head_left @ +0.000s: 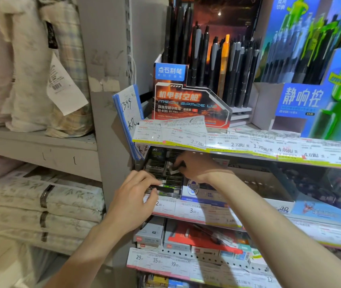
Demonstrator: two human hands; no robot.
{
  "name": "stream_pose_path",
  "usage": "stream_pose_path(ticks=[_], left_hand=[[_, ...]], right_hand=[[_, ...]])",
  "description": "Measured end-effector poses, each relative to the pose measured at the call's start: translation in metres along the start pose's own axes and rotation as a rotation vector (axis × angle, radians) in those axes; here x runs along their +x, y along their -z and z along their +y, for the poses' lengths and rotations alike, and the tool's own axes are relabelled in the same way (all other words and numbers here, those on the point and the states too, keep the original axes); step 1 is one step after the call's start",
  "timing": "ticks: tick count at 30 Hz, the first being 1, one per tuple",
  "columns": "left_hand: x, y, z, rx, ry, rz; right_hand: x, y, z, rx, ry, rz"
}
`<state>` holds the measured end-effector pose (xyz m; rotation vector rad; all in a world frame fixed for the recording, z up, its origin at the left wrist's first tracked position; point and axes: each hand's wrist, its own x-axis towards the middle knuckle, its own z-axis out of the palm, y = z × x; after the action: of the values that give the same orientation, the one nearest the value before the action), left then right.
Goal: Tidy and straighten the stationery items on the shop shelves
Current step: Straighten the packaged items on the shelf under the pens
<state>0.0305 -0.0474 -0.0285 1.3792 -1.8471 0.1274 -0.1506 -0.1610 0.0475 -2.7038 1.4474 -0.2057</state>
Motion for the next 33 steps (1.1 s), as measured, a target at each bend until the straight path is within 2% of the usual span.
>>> stream_pose_path(ticks=[6,13,18,25,33], left_hand=[[0.0,0.0,0.0,0.008,0.006,-0.004],[0.0,0.001,-0.002,-0.008,-0.008,-0.01],[0.0,0.002,-0.004,-0.01,-0.02,-0.017],[-0.001,0.0,-0.003,-0.005,-0.02,0.002],[-0.001,0.002,-0.003,-0.015,-0.032,0.002]], right_hand=[[0.002,-0.004,0.003,0.067,0.005,0.011],[0.009,-0.009,-0.015,0.342,0.055,0.069],[0.01,-0.013,-0.023,0.351,0.127,0.052],[0.007,-0.013,-0.015,0.422,0.103,0.032],[0.005,-0.011,-0.015,0.385,0.11,0.024]])
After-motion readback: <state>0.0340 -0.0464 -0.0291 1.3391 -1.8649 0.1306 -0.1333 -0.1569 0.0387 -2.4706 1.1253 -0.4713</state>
